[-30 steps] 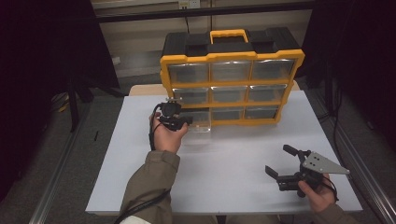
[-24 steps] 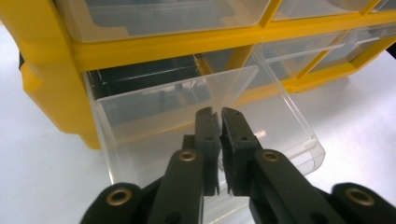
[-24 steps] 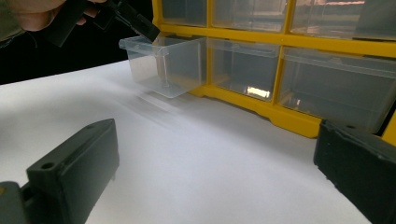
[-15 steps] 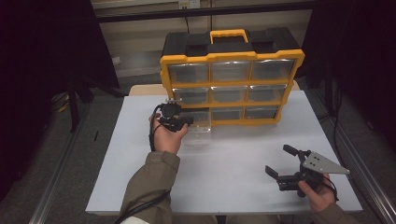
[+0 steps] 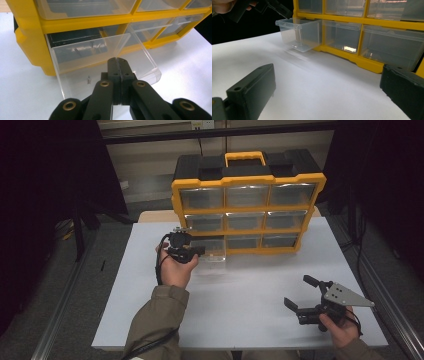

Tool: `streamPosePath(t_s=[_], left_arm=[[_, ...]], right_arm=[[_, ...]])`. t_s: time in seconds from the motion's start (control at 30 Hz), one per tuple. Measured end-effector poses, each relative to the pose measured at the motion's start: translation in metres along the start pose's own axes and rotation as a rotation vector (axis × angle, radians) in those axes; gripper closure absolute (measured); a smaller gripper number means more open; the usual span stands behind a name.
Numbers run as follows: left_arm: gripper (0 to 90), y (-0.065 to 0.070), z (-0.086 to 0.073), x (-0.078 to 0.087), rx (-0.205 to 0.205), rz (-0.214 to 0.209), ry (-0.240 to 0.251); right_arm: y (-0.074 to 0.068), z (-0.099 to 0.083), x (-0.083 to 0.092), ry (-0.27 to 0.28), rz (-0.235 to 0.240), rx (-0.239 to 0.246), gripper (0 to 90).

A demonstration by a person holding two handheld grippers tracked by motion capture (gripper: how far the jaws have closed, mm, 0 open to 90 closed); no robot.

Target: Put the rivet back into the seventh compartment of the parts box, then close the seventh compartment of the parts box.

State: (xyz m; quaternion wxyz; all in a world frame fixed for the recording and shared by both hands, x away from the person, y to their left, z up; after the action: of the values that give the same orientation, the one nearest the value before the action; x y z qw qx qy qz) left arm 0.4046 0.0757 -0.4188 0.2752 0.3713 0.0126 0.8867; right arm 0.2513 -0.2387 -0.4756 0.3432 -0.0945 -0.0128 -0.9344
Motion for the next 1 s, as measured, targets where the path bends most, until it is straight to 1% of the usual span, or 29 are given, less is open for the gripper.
streamPosePath(t_s=[0.07,0.1,0.13,0.27,0.3,0.37,0.5,0.6,0.63,0.8,0.93,1.0], left_arm=[[90.0,0.000,0.000,0.001,-0.006,0.002,-0.002],[90.0,0.001,0.000,0.002,0.000,0.001,0.002],[90.0,0.001,-0.001,0.002,-0.008,-0.001,-0.002],[90.0,0.004,-0.001,0.003,-0.001,-0.006,-0.001],[90.0,0.004,-0.002,0.004,-0.007,-0.006,-0.003],[90.0,0.004,-0.003,0.004,-0.008,0.002,-0.006],[90.0,0.005,-0.005,0.004,-0.004,0.002,-0.012],[90.0,0.006,-0.007,0.004,-0.003,0.003,-0.010],[90.0,0.006,-0.007,0.004,-0.002,0.001,-0.012],[90.0,0.006,-0.010,0.005,-0.008,0.006,-0.010],[90.0,0.008,-0.012,0.005,-0.010,0.001,-0.013],[90.0,0.009,-0.013,0.005,-0.016,0.006,-0.015]], right_arm=[[-0.001,0.000,0.000,-0.001,-0.001,-0.008,0.2],[0.000,-0.001,0.000,-0.001,-0.001,-0.007,0.2],[0.000,-0.001,0.000,-0.001,0.000,-0.002,0.2],[0.001,0.000,0.001,0.001,-0.001,-0.005,0.2],[0.000,-0.001,0.001,-0.002,-0.002,-0.005,0.2],[0.000,0.000,0.001,-0.001,0.001,-0.006,0.2],[0.000,-0.001,0.002,0.000,0.001,-0.007,0.2],[0.001,0.000,0.002,0.003,-0.007,-0.006,0.2],[0.001,0.000,0.002,0.001,-0.002,-0.002,0.2],[0.001,-0.001,0.002,-0.003,-0.004,-0.008,0.2],[0.002,0.000,0.003,0.005,-0.009,-0.014,0.2],[0.001,0.000,0.003,0.005,-0.003,-0.008,0.2]])
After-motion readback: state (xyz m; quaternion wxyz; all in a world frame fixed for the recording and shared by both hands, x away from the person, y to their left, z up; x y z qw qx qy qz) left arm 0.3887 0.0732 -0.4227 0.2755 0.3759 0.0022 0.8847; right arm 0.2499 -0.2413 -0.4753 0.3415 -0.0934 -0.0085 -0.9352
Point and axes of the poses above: each handheld gripper's, and its own axes: x roughly backward along the jaws, z roughly out of its top, y roughly to its right, the point moved 6 cm from there along -x, roughly forward along the jaws, and after that the axes turned 3 degrees about z, right-handed, at the moved point
